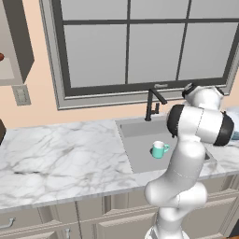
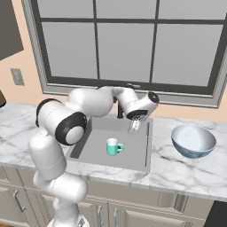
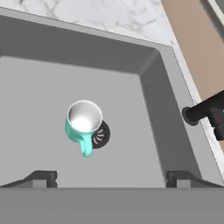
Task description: Pick the mug and place it in the sink. Pick the bowl and place it in the open cabinet and then close the cabinet.
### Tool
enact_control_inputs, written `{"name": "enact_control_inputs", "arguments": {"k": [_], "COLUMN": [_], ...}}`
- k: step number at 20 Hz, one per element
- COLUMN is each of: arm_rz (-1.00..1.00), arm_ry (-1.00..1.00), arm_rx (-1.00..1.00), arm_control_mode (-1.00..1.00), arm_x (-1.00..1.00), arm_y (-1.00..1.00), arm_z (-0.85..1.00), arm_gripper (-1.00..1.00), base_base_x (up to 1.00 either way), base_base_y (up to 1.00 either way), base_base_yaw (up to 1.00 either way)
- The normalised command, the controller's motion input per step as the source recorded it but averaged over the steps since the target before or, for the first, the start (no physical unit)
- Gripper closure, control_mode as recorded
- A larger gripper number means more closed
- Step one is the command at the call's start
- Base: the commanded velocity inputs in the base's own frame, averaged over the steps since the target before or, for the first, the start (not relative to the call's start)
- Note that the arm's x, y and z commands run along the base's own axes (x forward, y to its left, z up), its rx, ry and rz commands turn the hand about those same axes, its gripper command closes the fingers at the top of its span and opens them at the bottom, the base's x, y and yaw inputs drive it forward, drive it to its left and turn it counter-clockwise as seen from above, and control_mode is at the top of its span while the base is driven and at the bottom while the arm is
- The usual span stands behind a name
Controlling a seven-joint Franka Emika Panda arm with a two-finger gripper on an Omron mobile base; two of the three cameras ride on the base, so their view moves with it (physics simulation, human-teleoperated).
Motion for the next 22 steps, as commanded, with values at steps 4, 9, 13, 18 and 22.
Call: {"name": "enact_control_inputs", "arguments": {"k": [4,9,13,18,22], "arm_rz": [-0.14,-0.20,-0.21,-0.39,-0.54], "arm_ry": [0.01,0.13,0.17,0.03,-0.01], "arm_rx": [0.00,0.00,0.00,-0.03,-0.05], "arm_control_mode": [-1.00,-1.00,-1.00,-1.00,-1.00], "arm_x": [-0.08,-0.37,-0.61,-0.75,-0.66], "arm_y": [-0.12,-0.10,-0.10,-0.18,-0.06], "arm_z": [0.86,0.55,0.27,0.06,0.13], "arm_gripper": [-1.00,-1.00,-1.00,-1.00,-1.00], "base_base_x": [0.00,0.00,0.00,0.00,0.00], "base_base_y": [0.00,0.00,0.00,0.00,0.00], "base_base_yaw": [0.00,0.00,0.00,0.00,0.00]}}
